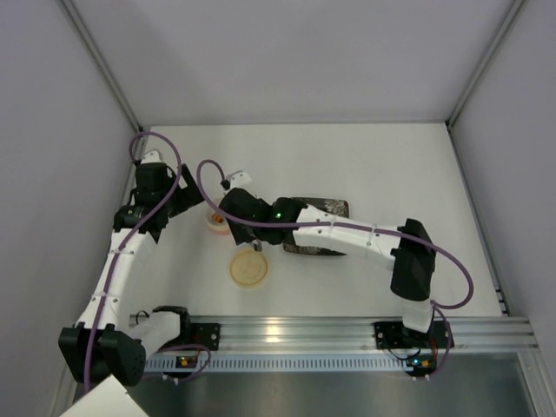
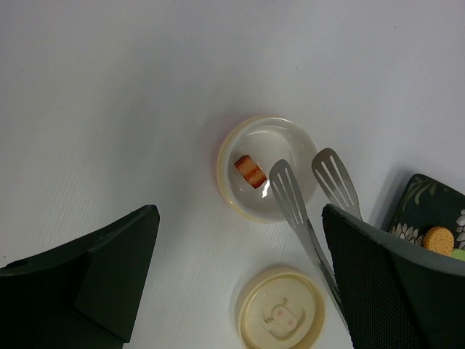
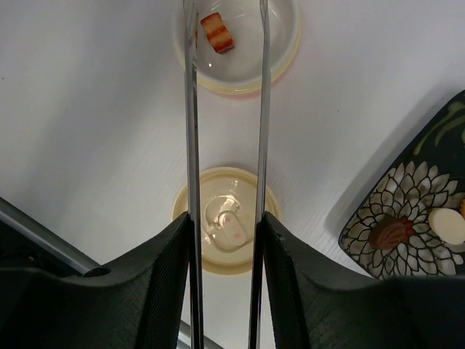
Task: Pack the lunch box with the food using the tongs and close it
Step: Place the fake food in the packing box, then pick up the fake food from the plate.
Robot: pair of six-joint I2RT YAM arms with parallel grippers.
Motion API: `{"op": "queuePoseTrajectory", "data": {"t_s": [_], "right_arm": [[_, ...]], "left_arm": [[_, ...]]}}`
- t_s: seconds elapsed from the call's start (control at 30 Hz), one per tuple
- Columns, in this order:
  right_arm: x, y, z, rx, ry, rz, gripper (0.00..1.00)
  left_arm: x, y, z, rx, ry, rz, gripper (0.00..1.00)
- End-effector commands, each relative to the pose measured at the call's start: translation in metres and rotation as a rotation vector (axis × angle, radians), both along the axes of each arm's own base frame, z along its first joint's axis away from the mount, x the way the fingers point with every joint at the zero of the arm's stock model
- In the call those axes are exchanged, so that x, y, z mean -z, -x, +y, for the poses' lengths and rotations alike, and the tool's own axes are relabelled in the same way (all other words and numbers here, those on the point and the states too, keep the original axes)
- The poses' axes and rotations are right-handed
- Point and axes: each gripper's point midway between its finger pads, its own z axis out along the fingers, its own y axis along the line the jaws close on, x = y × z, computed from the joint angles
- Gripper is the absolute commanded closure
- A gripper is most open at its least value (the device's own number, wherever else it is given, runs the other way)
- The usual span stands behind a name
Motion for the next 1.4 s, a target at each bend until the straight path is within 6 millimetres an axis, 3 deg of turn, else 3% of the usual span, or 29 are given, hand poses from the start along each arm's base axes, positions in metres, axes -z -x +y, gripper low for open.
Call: {"op": "queuePoseTrajectory", "data": {"t_s": [0.0,0.17,0.3,0.5,0.8,1.37], "right_arm": [[-0.047,-0.011,-0.026,0.075,-0.043,-0.091,0.59],[-0.05,0.001,-0.071,0.134,-0.061,-0.098,0.59],[-0.03,0.019,-0.123,0.187,-0.049,-0.077,0.6],[-0.007,0.038,-0.174,0.257,-0.031,-0.047,0.61],[0.019,0.055,-0.198,0.268,-0.011,0.009,0.63],[0.052,0.074,-0.189,0.22,0.008,0.082,0.63]], "left_arm": [[-0.014,-0.003,0.001,0.002,0.005,-0.057,0.01],[-0.016,-0.002,-0.001,0.012,0.008,-0.063,0.01],[-0.016,-0.001,-0.003,0.021,0.016,-0.066,0.01],[-0.018,-0.001,-0.005,0.031,0.021,-0.073,0.01],[-0.018,0.0,-0.005,0.033,0.019,-0.073,0.01],[-0.018,0.001,-0.005,0.036,0.019,-0.076,0.01]]}}
